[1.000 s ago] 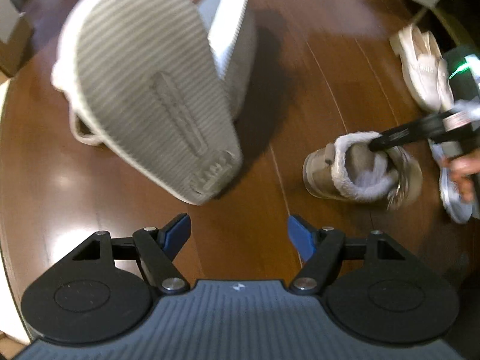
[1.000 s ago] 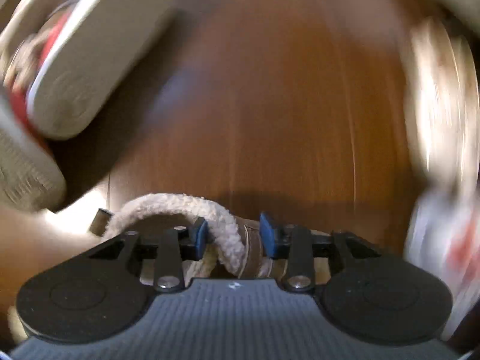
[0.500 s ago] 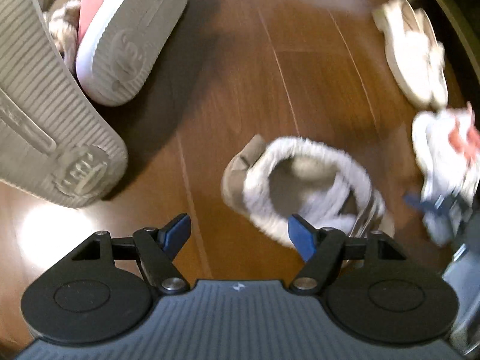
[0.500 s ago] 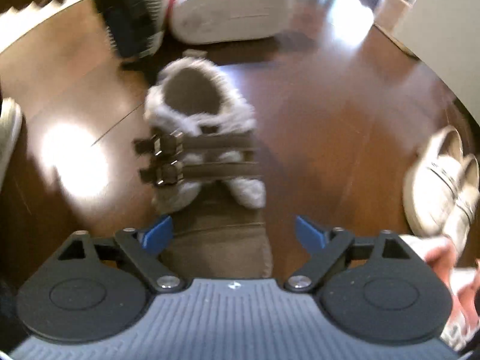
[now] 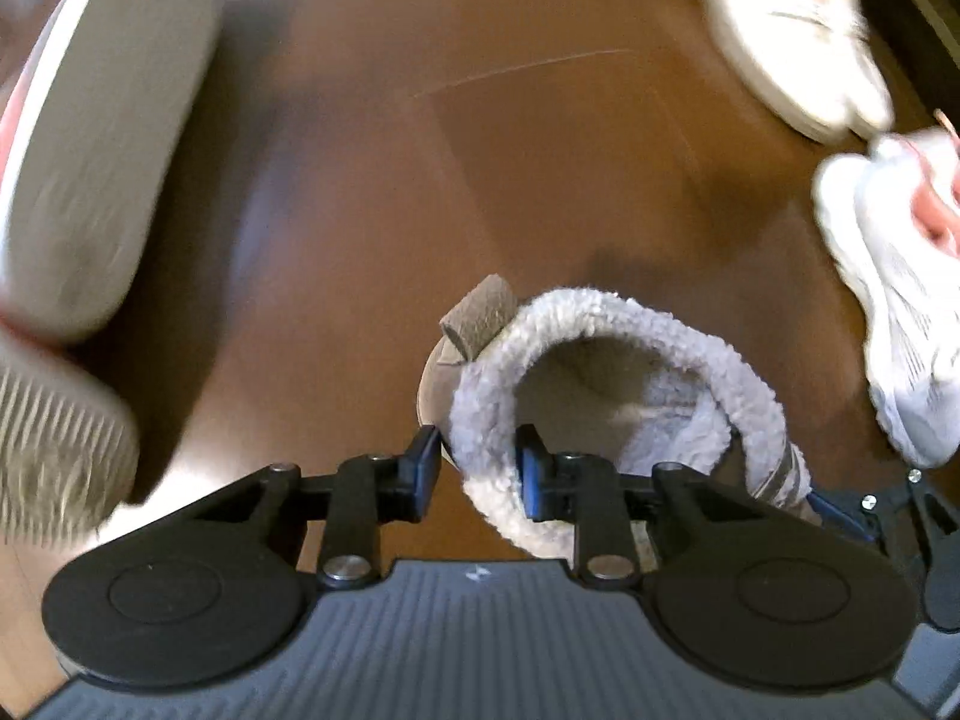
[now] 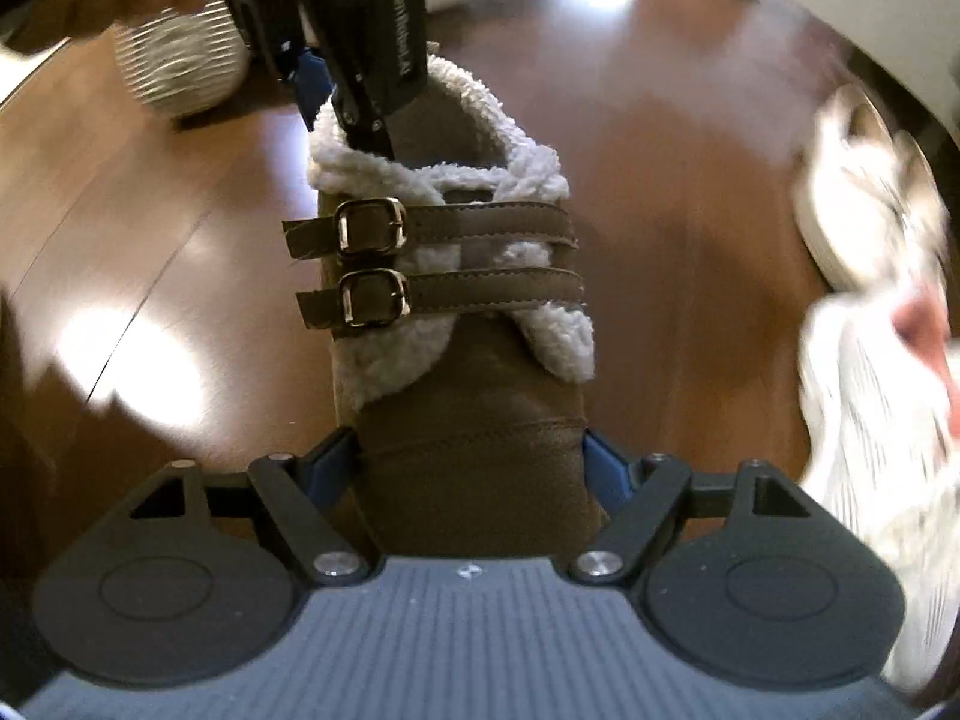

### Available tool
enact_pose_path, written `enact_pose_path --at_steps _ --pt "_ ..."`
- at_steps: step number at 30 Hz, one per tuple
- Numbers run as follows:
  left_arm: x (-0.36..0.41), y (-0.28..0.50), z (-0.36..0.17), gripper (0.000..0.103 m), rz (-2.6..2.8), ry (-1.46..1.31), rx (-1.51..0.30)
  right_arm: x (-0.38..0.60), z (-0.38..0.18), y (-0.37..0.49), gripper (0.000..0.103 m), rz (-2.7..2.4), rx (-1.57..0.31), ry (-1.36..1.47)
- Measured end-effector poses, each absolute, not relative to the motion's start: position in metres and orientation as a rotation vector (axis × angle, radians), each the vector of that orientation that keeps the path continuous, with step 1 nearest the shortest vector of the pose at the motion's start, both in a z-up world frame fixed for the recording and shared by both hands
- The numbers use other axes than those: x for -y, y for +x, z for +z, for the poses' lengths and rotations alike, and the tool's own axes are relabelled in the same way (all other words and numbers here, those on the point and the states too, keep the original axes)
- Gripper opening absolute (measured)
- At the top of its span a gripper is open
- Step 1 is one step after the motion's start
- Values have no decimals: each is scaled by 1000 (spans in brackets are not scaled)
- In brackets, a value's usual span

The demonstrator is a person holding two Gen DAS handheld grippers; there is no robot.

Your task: Organize scattered shoes

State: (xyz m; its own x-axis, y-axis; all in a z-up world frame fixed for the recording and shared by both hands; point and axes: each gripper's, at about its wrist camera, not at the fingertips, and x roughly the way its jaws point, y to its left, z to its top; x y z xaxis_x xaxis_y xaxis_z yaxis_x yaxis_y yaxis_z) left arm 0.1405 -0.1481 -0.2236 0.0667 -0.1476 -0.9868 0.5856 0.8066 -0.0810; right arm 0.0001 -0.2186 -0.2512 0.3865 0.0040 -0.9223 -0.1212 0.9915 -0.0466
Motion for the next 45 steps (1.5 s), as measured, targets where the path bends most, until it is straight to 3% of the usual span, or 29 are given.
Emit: enact_pose_path --at_steps 8,15,18,21,25,28,33,36,39,40,45 --pt "208 118 -217 32 -681 590 -1242 237 -247 -6 77 -92 -1243 120" --pt "194 121 -218 33 -637 624 -1220 220 -245 11 77 -34 -1260 139" --pt "190 122 -216 47 -650 611 -1215 211 -248 13 81 -22 -1291 77" --pt "178 117 -197 48 -706 600 -1176 218 -229 6 82 26 -1234 58" --pt "131 108 -146 60 -756 578 -1082 248 -193 6 90 2 -1119 136" --pt "76 104 -108 60 -678 547 -1026 265 -156 27 89 54 -1022 134" --pt "-44 113 -67 60 -364 422 -1032 210 -124 82 88 391 -938 31" --pt "-106 136 -43 66 -221 306 -1012 147 -108 127 90 632 -886 -82" --pt "-131 166 -21 70 -176 273 -941 84 -102 160 94 784 -842 -232" --pt "-133 175 -19 79 -187 272 -917 63 -104 173 94 816 -824 -288" --pt "-134 228 -26 80 -338 334 -891 3 -110 215 95 931 -818 -373"
